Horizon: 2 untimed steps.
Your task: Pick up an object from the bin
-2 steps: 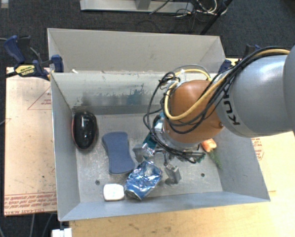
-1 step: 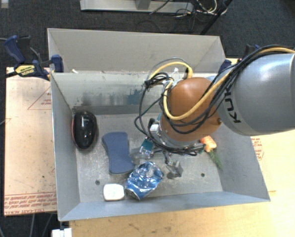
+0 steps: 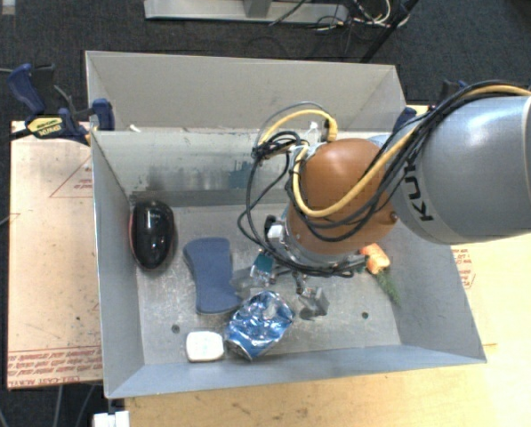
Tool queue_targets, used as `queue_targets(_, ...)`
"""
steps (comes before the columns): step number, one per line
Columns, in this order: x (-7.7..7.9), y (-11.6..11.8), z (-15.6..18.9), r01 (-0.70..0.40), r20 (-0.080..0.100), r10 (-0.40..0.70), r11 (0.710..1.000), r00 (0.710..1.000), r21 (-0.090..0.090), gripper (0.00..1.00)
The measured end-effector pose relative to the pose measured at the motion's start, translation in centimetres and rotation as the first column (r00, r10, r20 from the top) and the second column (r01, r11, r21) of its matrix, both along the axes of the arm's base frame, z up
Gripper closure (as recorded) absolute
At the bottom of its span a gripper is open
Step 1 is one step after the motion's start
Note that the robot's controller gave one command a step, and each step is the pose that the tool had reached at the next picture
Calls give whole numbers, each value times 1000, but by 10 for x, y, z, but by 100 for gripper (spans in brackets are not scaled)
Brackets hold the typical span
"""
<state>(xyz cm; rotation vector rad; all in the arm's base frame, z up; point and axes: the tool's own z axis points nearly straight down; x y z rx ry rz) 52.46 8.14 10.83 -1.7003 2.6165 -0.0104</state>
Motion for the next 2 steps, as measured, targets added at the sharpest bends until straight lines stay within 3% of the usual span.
queue_targets(1,-10,-2,16,-43,-8,43,999,999,0,0)
queue_targets(2,-5,15,28,76,2,-76,997,997,3,0)
